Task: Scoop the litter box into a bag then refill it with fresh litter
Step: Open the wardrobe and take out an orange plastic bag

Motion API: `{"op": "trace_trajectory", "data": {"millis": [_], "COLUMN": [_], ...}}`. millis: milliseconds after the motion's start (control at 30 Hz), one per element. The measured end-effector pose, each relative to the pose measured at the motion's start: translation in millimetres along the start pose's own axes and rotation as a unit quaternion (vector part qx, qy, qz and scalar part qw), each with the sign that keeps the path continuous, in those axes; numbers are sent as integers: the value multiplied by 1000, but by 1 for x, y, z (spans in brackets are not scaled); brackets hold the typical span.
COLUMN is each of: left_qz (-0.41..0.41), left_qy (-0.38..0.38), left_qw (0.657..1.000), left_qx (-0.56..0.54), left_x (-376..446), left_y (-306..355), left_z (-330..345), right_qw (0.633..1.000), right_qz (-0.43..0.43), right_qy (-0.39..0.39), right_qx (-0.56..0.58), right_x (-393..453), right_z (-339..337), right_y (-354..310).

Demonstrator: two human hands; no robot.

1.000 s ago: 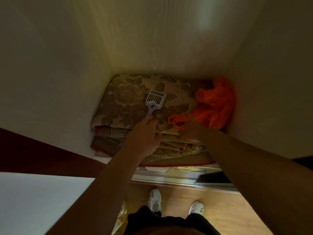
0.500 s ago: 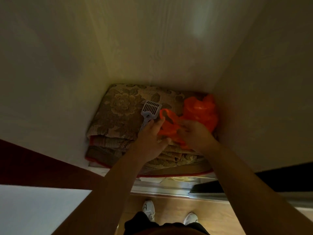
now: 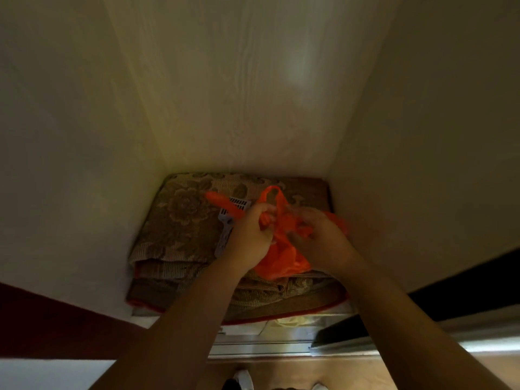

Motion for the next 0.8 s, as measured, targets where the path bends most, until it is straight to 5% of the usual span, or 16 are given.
{"op": "trace_trajectory", "data": {"millis": [167,267,367,567,700,800], "left_qz": [60,73,90,15,48,70], "left_qy": [10,-14,-61,-111,-98,-43], "left_qw": [994,994,990,916,957,974], "left_qx": [-86,-85,85,385,268,211], "left_x": [-3,-3,-7,-30,-33,-31], "left_y": [35,48,57,32,22,26], "left_z": [-7,-4,-6,-17,-25,-25], "right_qw": [995,996,997,974,944,982], "right_qz": [2,-58,-18,31,29,19], "right_qy": [-90,-57,-26,23,75,107], "right_qx": [-48,28,74,225,321,155], "right_x": [-8,-6,2,13,20,16], "right_z": [13,16,12,-7,-14,-19], "right_y": [-4,-19,-16,-9,-8,-18]}}
Point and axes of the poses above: each hand's wrist, its own x-axis towards the middle knuckle, its own z-axis out of the palm, y = z × x, the point moved 6 cm from there along x, towards the middle knuckle, and after that the axes turned 13 degrees about -y, right-handed, at the moved point
